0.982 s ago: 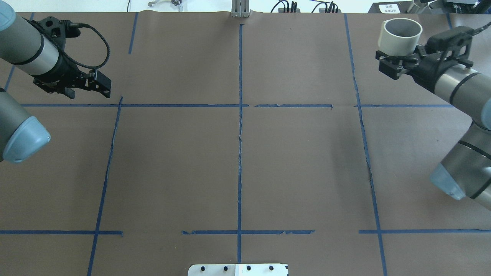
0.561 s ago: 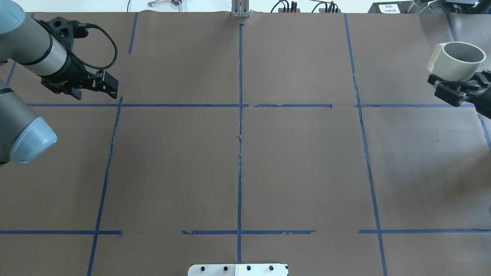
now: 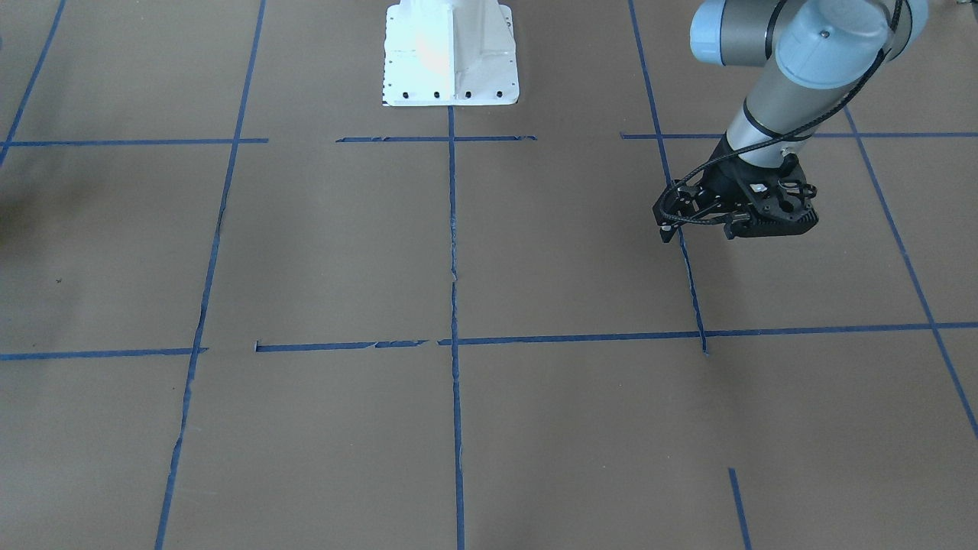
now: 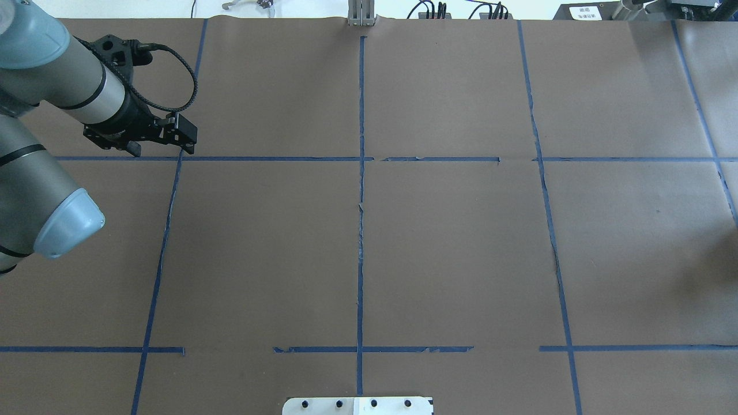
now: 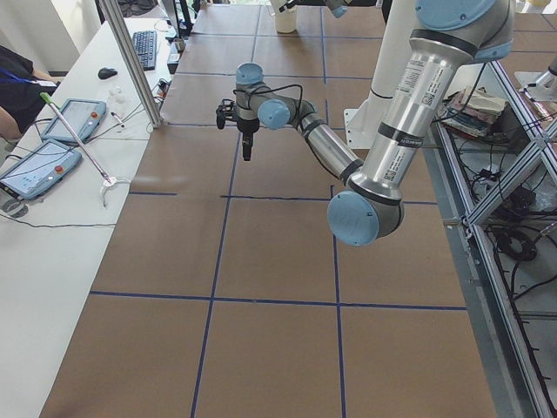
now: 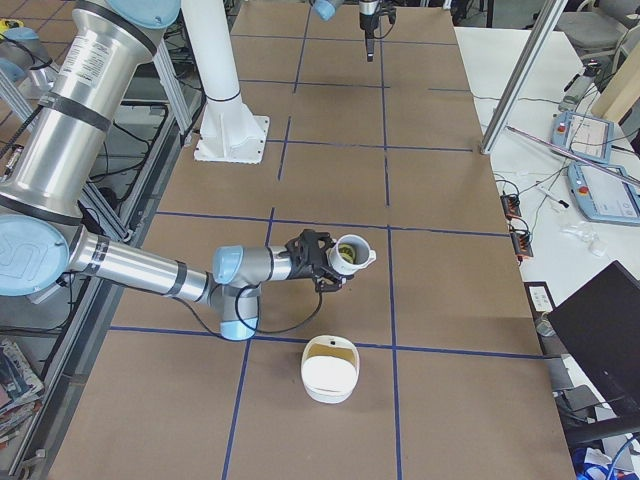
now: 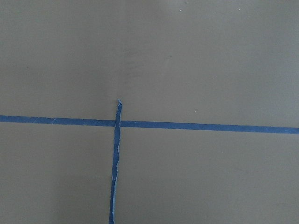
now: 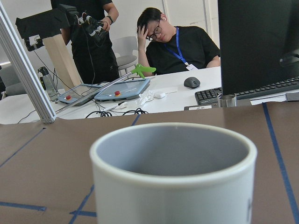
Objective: Left arm hands cup to right arm to dump lemon
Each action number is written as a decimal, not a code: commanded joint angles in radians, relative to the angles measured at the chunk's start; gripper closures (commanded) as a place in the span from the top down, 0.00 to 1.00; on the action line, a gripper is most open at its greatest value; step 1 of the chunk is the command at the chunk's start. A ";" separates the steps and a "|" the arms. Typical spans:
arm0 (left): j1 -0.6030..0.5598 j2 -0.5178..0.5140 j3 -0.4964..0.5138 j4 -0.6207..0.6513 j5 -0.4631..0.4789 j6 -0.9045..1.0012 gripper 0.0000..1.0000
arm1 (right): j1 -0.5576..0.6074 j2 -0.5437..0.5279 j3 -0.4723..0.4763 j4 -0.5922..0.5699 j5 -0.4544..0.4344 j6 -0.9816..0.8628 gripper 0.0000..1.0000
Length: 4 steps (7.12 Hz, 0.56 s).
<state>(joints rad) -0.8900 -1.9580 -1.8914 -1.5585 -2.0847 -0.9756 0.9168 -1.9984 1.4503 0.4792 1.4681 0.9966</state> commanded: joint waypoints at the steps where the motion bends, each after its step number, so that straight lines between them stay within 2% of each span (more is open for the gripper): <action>1: 0.002 -0.001 0.000 0.000 0.003 -0.002 1.00 | 0.028 -0.005 -0.250 0.285 0.001 0.180 0.03; 2: 0.002 -0.001 0.000 0.000 0.003 0.000 1.00 | 0.028 -0.003 -0.301 0.371 0.000 0.260 0.03; 4: 0.002 -0.002 -0.002 0.000 0.003 0.000 1.00 | 0.025 0.048 -0.300 0.381 -0.003 0.510 0.03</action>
<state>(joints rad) -0.8882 -1.9599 -1.8918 -1.5585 -2.0817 -0.9757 0.9420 -1.9827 1.1606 0.8426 1.4667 1.3758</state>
